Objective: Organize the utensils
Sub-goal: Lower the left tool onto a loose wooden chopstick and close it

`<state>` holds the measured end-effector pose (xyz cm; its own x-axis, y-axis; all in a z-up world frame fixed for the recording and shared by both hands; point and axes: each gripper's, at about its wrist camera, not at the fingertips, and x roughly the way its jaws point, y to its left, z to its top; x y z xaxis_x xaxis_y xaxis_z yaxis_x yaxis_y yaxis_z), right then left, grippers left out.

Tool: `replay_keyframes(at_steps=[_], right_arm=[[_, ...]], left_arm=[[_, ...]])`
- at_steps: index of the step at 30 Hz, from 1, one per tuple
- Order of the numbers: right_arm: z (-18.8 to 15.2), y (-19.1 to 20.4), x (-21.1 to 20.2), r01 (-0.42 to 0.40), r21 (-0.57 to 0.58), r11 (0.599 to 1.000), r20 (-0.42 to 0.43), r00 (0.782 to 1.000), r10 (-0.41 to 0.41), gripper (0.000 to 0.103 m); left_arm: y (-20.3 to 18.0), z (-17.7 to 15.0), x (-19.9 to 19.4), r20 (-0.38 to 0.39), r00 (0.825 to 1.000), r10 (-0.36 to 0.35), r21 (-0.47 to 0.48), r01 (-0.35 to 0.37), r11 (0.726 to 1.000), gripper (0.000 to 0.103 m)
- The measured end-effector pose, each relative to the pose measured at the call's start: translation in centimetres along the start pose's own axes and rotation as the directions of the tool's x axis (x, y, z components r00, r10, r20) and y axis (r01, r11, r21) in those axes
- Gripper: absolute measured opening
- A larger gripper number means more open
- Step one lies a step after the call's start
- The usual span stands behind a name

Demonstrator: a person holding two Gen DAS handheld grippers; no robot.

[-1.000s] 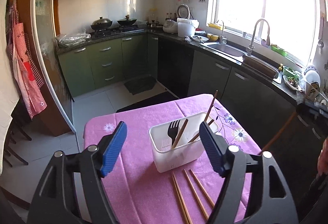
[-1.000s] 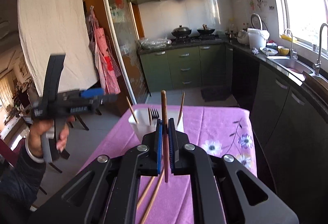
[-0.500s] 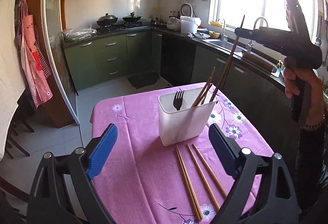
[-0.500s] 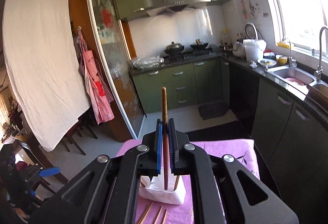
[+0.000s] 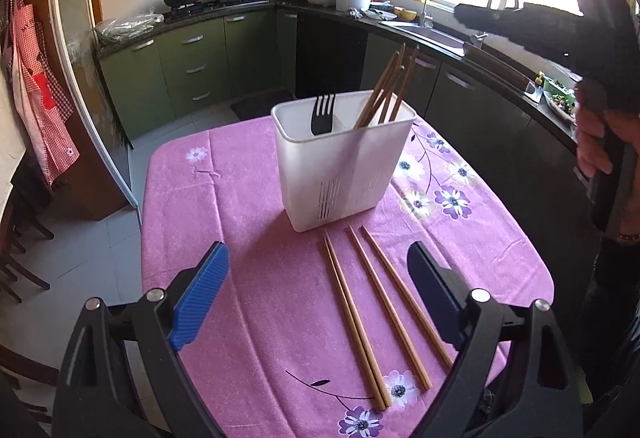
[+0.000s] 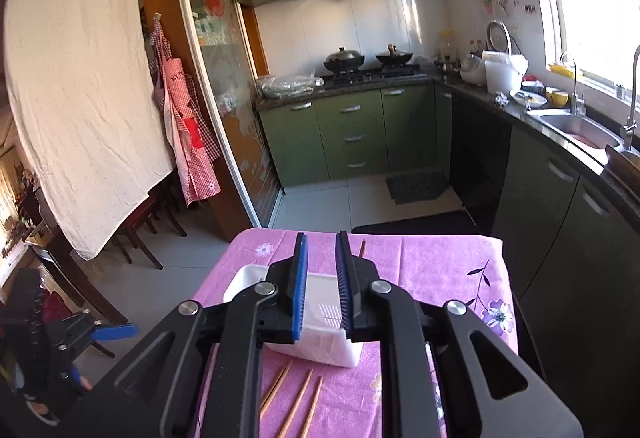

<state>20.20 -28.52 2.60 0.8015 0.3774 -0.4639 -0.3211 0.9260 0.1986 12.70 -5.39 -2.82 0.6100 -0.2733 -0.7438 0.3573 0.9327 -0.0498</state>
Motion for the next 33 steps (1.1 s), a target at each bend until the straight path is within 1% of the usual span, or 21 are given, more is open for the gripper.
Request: replay_keyframes(at_steps=[2, 3, 5, 7, 10, 12, 15, 16, 18, 19, 21, 23, 26, 28, 32, 33], right_arm=[[-1.8, -0.1, -1.4, -0.004, 0.001, 1.000, -0.008, 1.000, 0.004, 0.019], [-3.1, -0.3, -1.7, -0.003, 0.004, 1.000, -0.026, 1.000, 0.003, 0.020], [-5.6, -0.7, -1.8, 0.016, 0.004, 1.000, -0.072, 0.997, -0.015, 0.022], [-8.7, -1.3, -1.1, 0.059, -0.004, 0.998, -0.137, 0.989, -0.059, 0.022], [-12.9, -2.6, 0.6, 0.109, -0.004, 0.994, -0.227, 0.968, -0.107, 0.022], [-15.2, -3.7, 1.9, 0.116, 0.023, 0.993, -0.287, 0.952, -0.104, 0.022], [-17.7, -5.1, 3.5, 0.122, 0.059, 0.991, -0.343, 0.934, -0.095, 0.022], [-18.1, -5.3, 3.8, 0.122, 0.067, 0.990, -0.353, 0.931, -0.091, 0.022], [-18.7, -5.7, 4.2, 0.122, 0.079, 0.989, -0.365, 0.927, -0.085, 0.022], [-19.0, -5.7, 4.3, 0.122, 0.081, 0.989, -0.370, 0.925, -0.084, 0.022], [-19.1, -5.8, 4.4, 0.119, 0.087, 0.989, -0.374, 0.924, -0.078, 0.022], [-19.1, -5.9, 4.4, 0.117, 0.090, 0.989, -0.373, 0.925, -0.075, 0.022], [-18.9, -5.8, 4.4, 0.113, 0.093, 0.989, -0.373, 0.925, -0.070, 0.022], [-18.8, -5.9, 4.5, 0.110, 0.096, 0.989, -0.374, 0.925, -0.067, 0.022], [-18.8, -5.9, 4.5, 0.103, 0.107, 0.989, -0.378, 0.924, -0.055, 0.023], [-18.9, -6.0, 4.5, 0.100, 0.112, 0.989, -0.379, 0.924, -0.050, 0.023]], left_arm=[[-0.3, -0.4, 1.6, -0.038, 0.999, -0.017, -0.001, 0.017, 1.000, 0.086], [-0.5, -0.6, 2.6, -0.063, 0.998, -0.027, -0.004, 0.027, 1.000, 0.086], [-0.8, -1.2, 4.5, -0.123, 0.992, -0.040, -0.008, 0.039, 0.999, 0.086], [-1.0, -1.7, 6.9, -0.192, 0.980, -0.051, -0.024, 0.047, 0.999, 0.085], [-1.0, -2.5, 10.1, -0.290, 0.955, -0.067, -0.048, 0.055, 0.997, 0.075], [-0.8, -2.9, 11.6, -0.333, 0.940, -0.065, -0.058, 0.049, 0.997, 0.063], [-0.5, -3.2, 13.0, -0.361, 0.931, -0.053, -0.071, 0.029, 0.997, 0.059], [-0.5, -3.2, 13.3, -0.368, 0.929, -0.046, -0.067, 0.023, 0.997, 0.059], [-0.2, -3.3, 13.8, -0.381, 0.924, -0.039, -0.071, 0.013, 0.997, 0.053], [-0.1, -3.3, 14.0, -0.387, 0.921, -0.036, -0.072, 0.009, 0.997, 0.052], [-0.1, -3.4, 14.4, -0.399, 0.917, -0.021, -0.064, -0.006, 0.998, 0.049], [0.1, -3.5, 14.8, -0.410, 0.912, -0.015, -0.067, -0.014, 0.998, 0.044], [0.0, -3.5, 15.4, -0.421, 0.907, -0.002, -0.058, -0.024, 0.998, 0.043], [-0.1, -3.3, 15.9, -0.433, 0.902, 0.001, -0.054, -0.027, 0.998, 0.039], [-0.6, -3.0, 16.8, -0.447, 0.894, 0.012, -0.040, -0.033, 0.999, 0.037], [-0.8, -3.0, 17.0, -0.452, 0.892, 0.013, -0.035, -0.033, 0.999, 0.035]])
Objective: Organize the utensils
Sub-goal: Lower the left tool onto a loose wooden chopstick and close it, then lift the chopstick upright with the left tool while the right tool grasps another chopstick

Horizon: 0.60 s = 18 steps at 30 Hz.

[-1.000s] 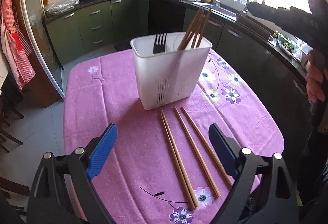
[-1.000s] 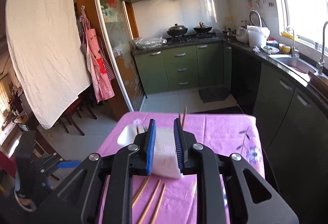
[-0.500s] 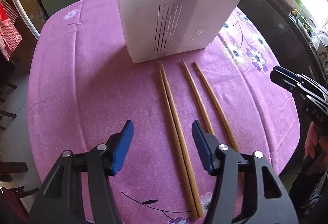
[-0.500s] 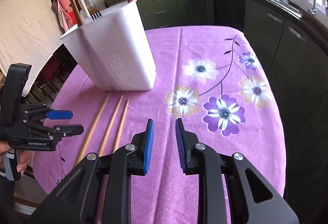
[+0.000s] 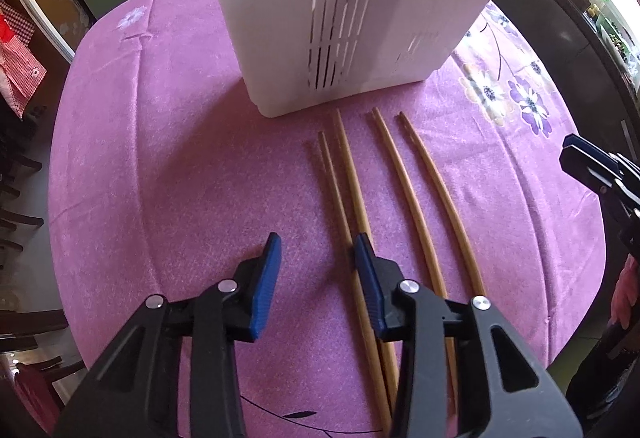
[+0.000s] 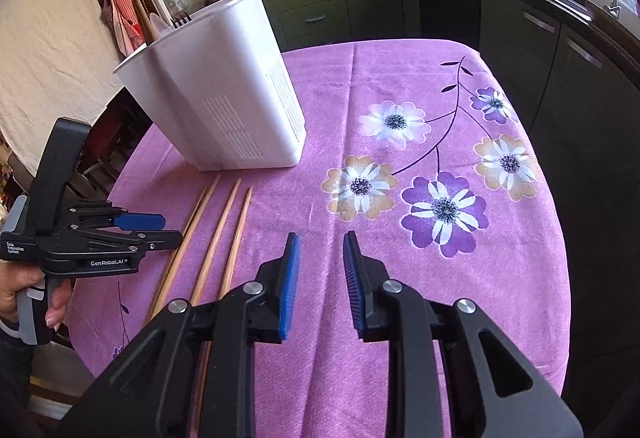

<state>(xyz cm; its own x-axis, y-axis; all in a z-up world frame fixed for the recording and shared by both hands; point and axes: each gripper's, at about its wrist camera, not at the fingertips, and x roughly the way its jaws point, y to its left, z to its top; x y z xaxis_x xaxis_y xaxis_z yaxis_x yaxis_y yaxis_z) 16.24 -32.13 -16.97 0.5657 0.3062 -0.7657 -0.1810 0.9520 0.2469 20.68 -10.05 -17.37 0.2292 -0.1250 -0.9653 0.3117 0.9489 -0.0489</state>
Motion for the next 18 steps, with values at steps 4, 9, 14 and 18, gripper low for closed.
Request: replay_keyframes(at_steps=[4, 9, 14, 18], right_arm=[[-0.1, -0.2, 0.2, -0.010, 0.008, 1.000, -0.005, 1.000, 0.010, 0.023], [-0.1, -0.2, 0.2, -0.018, 0.012, 1.000, -0.004, 1.000, 0.018, 0.023], [-0.2, -0.4, 0.0, -0.025, 0.020, 0.999, -0.006, 1.000, 0.025, 0.023], [-0.2, -0.6, -0.2, -0.028, 0.027, 0.999, -0.001, 1.000, 0.028, 0.023]], left_arm=[[-1.0, 0.5, 0.5, -0.003, 1.000, 0.027, 0.013, -0.027, 1.000, 0.029], [-2.2, 1.2, 0.9, 0.003, 0.999, 0.035, 0.017, -0.035, 0.999, 0.019], [-2.2, 1.3, 0.9, -0.009, 1.000, 0.022, 0.008, -0.022, 1.000, 0.007], [-1.1, 1.1, 0.0, 0.012, 1.000, 0.016, -0.008, -0.016, 1.000, 0.006]])
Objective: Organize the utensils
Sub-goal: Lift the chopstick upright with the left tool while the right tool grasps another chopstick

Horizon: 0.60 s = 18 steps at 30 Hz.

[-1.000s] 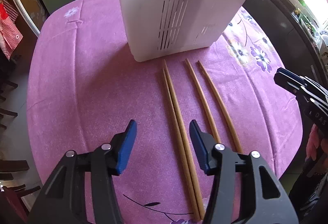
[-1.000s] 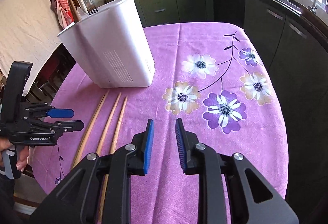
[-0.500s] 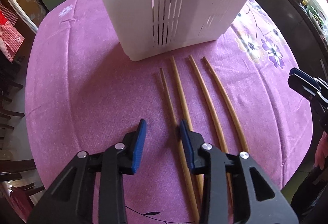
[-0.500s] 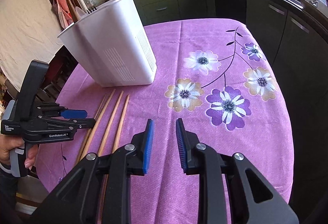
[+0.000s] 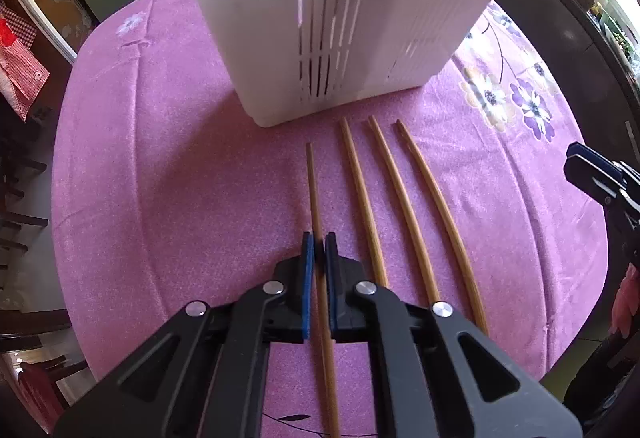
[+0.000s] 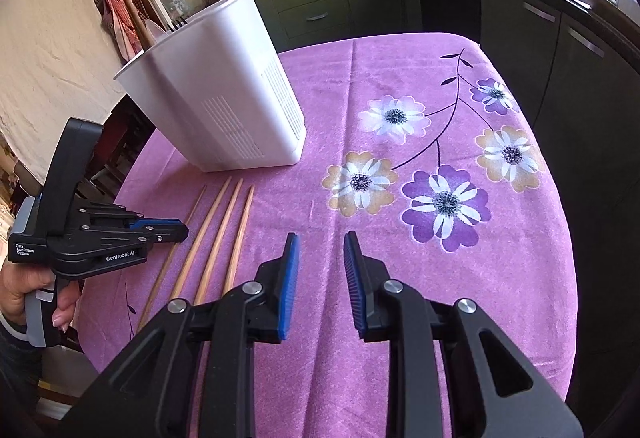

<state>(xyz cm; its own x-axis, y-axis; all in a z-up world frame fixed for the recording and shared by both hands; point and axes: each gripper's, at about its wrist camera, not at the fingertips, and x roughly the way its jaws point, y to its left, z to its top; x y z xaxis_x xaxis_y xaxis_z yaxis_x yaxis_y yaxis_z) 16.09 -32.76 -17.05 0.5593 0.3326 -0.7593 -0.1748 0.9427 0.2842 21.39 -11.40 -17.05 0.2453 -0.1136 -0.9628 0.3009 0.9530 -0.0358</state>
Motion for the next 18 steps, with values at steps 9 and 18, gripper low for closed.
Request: replay_keyframes(at_steps=[9, 18], right_arm=[[0.3, 0.1, -1.1, -0.003, 0.001, 1.000, 0.027, 1.000, 0.003, 0.023], [0.3, 0.5, -1.9, -0.001, -0.007, 1.000, 0.039, 0.999, 0.001, 0.026]], left_arm=[[2.4, -1.4, -7.5, 0.163, 0.987, -0.003, -0.018, 0.006, 1.000, 0.006], [4.9, -5.8, -15.0, 0.348, 0.937, 0.017, -0.029, -0.008, 1.000, 0.006]])
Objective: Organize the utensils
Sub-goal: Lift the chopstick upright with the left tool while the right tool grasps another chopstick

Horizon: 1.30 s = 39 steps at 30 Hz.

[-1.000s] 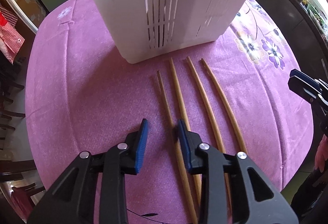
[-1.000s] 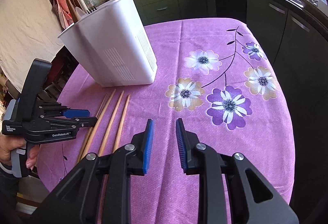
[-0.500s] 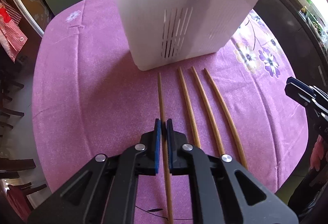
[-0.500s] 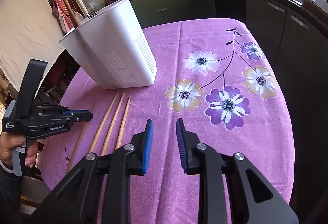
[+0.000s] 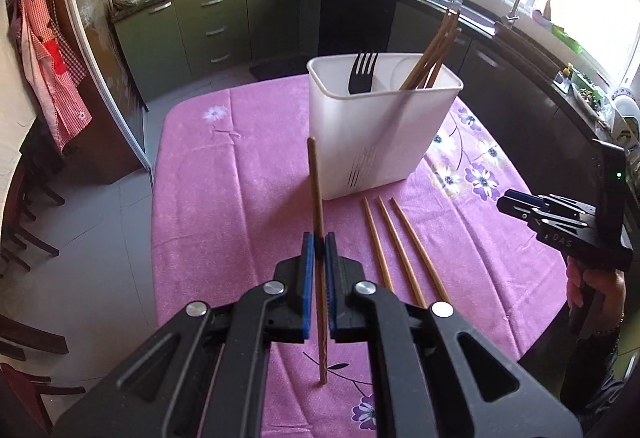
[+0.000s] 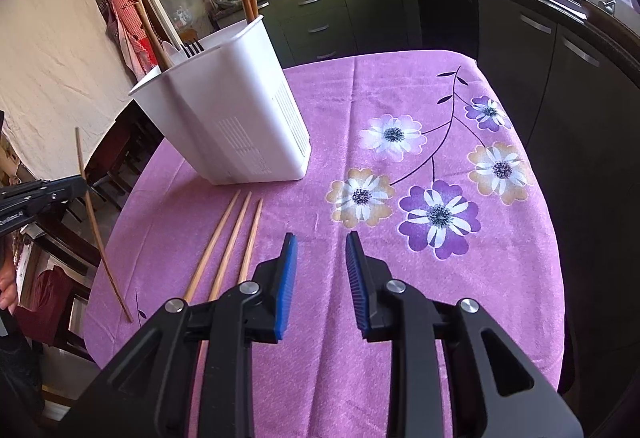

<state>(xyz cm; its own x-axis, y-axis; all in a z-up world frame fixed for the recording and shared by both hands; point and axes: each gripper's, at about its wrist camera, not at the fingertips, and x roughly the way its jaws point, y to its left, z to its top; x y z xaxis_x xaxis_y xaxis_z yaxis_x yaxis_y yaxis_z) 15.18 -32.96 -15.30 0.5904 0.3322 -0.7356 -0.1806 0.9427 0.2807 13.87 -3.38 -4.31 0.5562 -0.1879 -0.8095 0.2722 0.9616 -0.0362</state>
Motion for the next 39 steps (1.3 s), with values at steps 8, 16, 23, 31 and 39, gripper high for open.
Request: replay_keyframes(at_steps=[8, 16, 23, 31, 39], right_arm=[[-0.1, 0.8, 0.1, 0.008, -0.019, 1.000, -0.008, 1.000, -0.008, 0.029], [-0.3, 2.8, 2.4, 0.004, -0.079, 0.997, -0.080, 0.997, -0.010, 0.030], [-0.1, 5.3, 6.8, 0.014, -0.129, 0.992, -0.158, 0.987, -0.034, 0.030], [-0.1, 7.8, 10.7, 0.062, -0.179, 0.982, -0.218, 0.971, -0.101, 0.030], [0.0, 8.9, 10.9, 0.099, -0.213, 0.972, -0.213, 0.966, -0.145, 0.008]], left_arm=[[0.2, -1.6, -2.6, 0.079, 0.997, -0.001, -0.003, 0.001, 1.000, 0.006], [0.7, -3.2, -4.0, 0.133, 0.991, -0.016, -0.022, 0.019, 1.000, 0.005], [1.0, -4.1, -4.7, 0.152, 0.988, -0.011, -0.019, 0.014, 1.000, 0.005], [0.9, -4.1, -4.9, 0.152, 0.988, -0.010, -0.002, 0.011, 1.000, 0.005], [0.8, -4.0, -4.9, 0.152, 0.988, -0.016, 0.006, 0.015, 1.000, 0.005]])
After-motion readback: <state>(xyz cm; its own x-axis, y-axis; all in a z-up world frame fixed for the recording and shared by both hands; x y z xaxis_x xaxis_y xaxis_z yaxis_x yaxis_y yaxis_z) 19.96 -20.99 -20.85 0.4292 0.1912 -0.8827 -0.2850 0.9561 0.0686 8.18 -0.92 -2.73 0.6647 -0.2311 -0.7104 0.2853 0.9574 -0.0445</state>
